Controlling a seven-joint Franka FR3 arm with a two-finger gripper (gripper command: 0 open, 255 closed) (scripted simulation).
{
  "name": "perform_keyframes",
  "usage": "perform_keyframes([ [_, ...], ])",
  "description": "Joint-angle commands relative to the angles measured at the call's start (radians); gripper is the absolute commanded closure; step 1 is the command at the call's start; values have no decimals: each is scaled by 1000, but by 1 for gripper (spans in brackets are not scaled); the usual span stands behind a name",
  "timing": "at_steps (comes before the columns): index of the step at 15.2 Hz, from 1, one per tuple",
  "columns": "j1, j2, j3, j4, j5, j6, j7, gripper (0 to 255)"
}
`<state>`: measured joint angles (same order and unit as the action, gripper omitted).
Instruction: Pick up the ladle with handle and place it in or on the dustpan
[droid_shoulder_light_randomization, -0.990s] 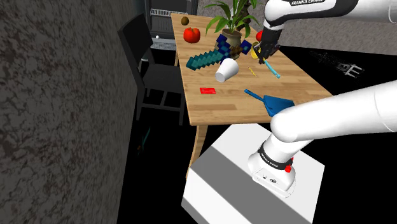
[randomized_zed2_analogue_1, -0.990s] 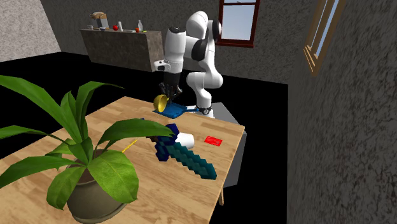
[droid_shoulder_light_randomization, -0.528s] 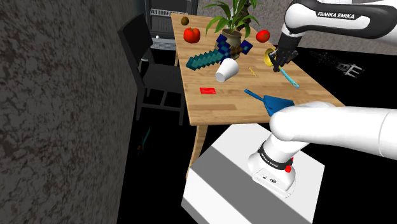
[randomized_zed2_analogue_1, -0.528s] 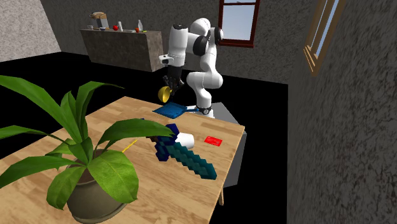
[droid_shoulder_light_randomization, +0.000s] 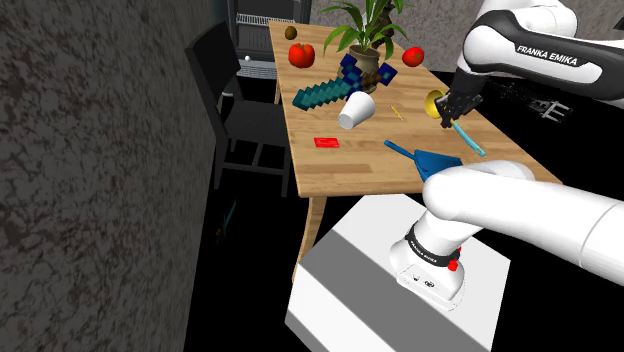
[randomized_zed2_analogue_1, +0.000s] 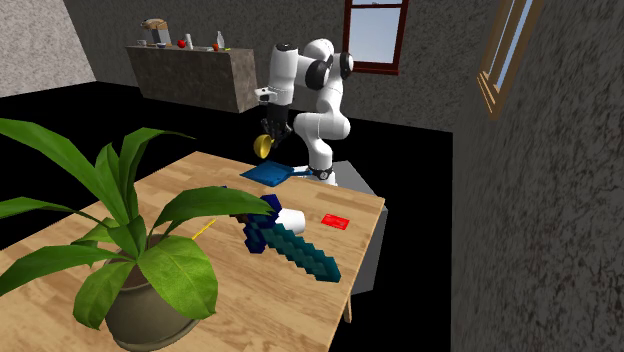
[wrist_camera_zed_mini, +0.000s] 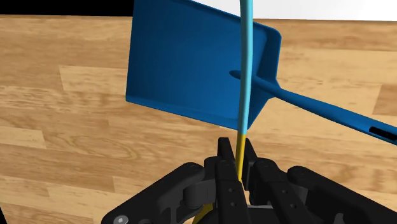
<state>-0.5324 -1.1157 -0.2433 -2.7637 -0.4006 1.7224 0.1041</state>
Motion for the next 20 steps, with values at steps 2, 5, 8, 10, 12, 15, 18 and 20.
perform_keyframes([
  [2,-5,-8,-9,-43,-11,35,8,255],
  [5,-12,-10,-21,-83,-25,71,14,255],
  [8,-19,-10,-33,-123,-39,110,21,255],
  [10,-24,-8,-42,-148,-50,136,25,255],
  [12,-24,-8,-42,-148,-50,136,25,255],
  [15,-24,-8,-42,-148,-50,136,25,255],
  [18,-24,-8,-42,-148,-50,136,25,255],
  [20,-24,-8,-42,-148,-50,136,25,0],
])
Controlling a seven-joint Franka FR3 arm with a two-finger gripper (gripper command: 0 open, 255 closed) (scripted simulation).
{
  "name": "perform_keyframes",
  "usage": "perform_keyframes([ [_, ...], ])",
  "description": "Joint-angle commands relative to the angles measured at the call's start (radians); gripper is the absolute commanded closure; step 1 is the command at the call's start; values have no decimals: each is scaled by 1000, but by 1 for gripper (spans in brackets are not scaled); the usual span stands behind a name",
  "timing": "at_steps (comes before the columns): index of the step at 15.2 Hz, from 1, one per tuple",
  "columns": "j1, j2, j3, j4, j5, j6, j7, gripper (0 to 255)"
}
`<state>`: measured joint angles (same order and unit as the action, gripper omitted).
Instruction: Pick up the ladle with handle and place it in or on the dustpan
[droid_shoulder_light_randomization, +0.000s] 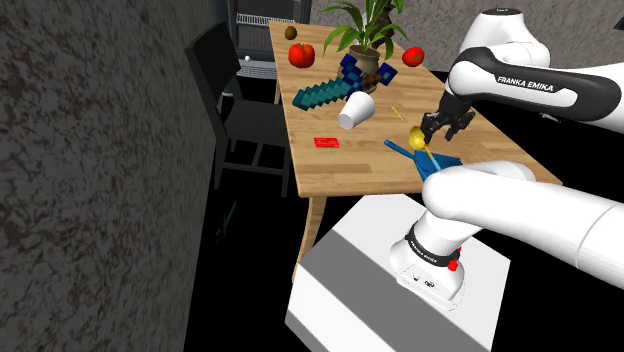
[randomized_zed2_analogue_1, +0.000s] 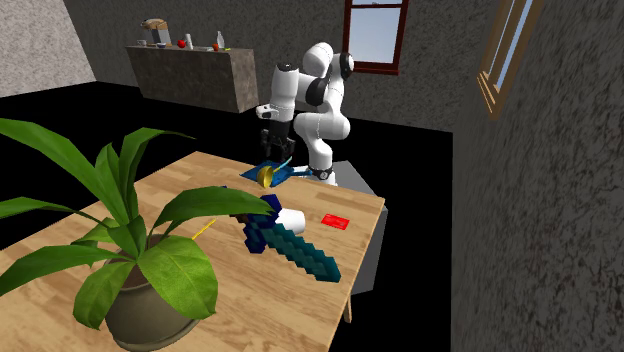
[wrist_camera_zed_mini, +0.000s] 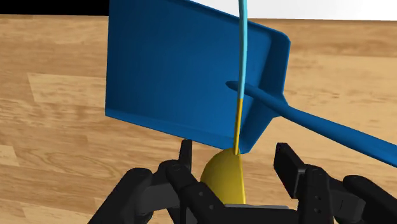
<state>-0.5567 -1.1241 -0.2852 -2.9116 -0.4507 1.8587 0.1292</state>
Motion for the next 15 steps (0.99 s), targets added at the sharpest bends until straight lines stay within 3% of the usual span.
perform_keyframes([
  [1,0,0,0,0,0,0,0,0],
  [4,0,0,0,0,0,0,0,0],
  [8,31,-14,58,114,61,-130,-4,0],
  [15,31,-14,58,114,61,-130,-4,0],
])
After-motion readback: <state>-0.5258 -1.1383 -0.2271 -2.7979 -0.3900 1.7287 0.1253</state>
